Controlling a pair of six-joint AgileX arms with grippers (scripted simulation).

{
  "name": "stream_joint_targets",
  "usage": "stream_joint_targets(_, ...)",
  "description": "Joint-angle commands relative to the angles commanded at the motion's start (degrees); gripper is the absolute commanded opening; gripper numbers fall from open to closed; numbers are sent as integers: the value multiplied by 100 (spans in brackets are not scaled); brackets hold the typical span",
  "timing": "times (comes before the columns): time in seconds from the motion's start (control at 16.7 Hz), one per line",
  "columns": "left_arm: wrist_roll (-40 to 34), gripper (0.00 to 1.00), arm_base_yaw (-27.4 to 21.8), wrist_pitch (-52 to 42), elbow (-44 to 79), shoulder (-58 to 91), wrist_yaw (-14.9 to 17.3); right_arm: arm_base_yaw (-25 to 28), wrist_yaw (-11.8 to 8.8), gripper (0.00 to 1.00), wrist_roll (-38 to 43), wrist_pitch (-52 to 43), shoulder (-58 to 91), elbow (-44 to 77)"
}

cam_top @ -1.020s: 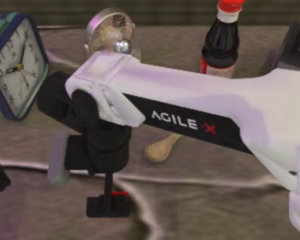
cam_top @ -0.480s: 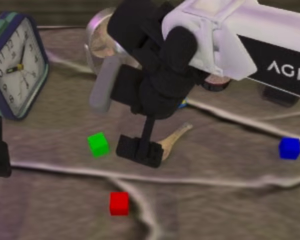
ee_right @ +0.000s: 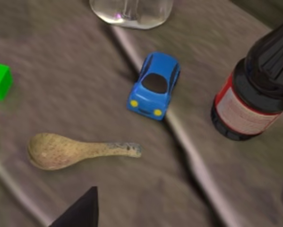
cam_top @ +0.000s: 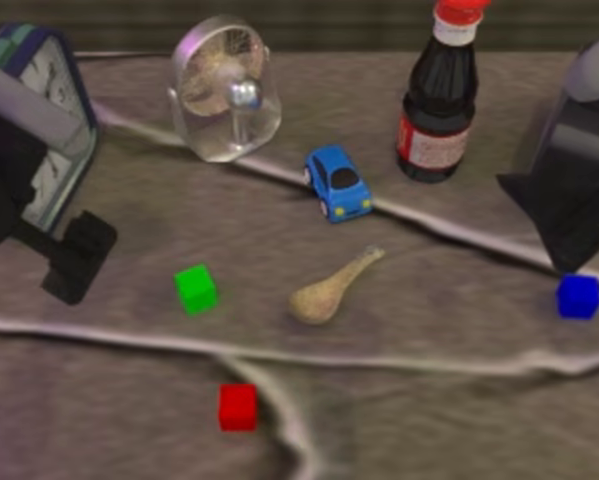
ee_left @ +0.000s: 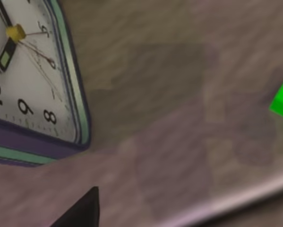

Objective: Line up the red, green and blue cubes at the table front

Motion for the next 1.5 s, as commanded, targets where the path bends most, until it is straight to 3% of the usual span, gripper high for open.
stream_joint_targets(0.42, 1145, 100, -681, -1788, 2576, 3518, 9, -1659, 167, 100, 989, 2015, -3911, -3733)
stream_joint_targets(0.72, 1672, 100, -991, -2516, 3828, 5066, 0, -2369, 345, 100, 1399, 3007, -5760, -5398)
stream_joint_targets(1.26, 1808, 100, -1047, -2663, 4150, 5437, -7, -2541, 403, 100, 1500, 3262, -6182, -5800)
stream_joint_targets(1.5, 1817, 100, -1058, -2014, 3804, 5722, -4, -2541, 403, 100, 1500, 3262, -6182, -5800)
